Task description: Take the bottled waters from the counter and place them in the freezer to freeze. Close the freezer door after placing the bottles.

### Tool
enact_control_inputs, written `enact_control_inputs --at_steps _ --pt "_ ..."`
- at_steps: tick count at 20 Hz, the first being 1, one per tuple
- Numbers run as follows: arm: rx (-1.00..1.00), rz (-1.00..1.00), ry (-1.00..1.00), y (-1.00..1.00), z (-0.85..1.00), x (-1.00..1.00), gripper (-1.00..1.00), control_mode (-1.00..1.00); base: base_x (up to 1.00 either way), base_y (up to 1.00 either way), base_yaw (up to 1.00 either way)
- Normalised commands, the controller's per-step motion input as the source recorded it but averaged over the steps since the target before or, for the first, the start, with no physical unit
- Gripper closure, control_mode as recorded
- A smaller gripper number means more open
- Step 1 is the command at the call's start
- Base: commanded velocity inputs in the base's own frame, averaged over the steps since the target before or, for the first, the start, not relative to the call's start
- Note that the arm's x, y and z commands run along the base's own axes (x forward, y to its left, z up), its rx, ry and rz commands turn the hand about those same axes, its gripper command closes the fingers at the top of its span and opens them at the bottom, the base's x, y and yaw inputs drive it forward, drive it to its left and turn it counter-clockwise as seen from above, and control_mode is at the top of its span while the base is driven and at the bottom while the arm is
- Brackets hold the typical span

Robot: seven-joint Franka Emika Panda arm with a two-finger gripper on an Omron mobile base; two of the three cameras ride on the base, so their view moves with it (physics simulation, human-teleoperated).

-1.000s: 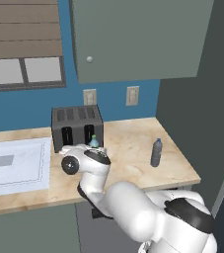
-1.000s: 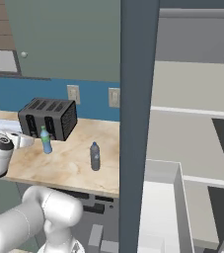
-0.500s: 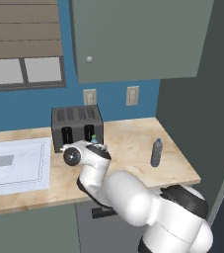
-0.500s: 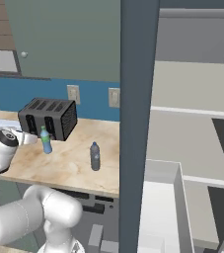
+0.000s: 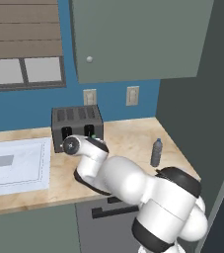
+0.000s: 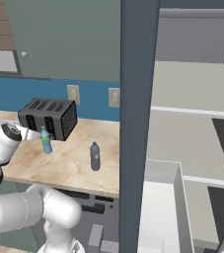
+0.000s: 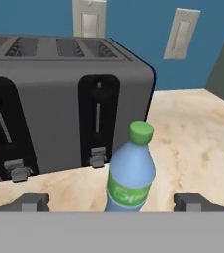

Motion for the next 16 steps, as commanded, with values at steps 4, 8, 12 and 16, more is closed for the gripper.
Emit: enact_control_inputs --at_steps 4,8,12,16 --pt "0.0 0.0 0.0 0.0 -0.22 0.01 -1.0 -1.0 0.0 0.0 0.0" --pt "0.0 0.0 0.01 0.0 -0.19 0.05 -1.0 -1.0 0.0 0.0 0.0" --pt "0.0 0.0 0.02 -0.01 -0.12 0.06 -1.0 -1.0 0.0 0.0 0.0" --pt "0.0 0.0 0.0 0.0 -0.02 0.09 -1.0 -1.0 0.0 0.0 0.0"
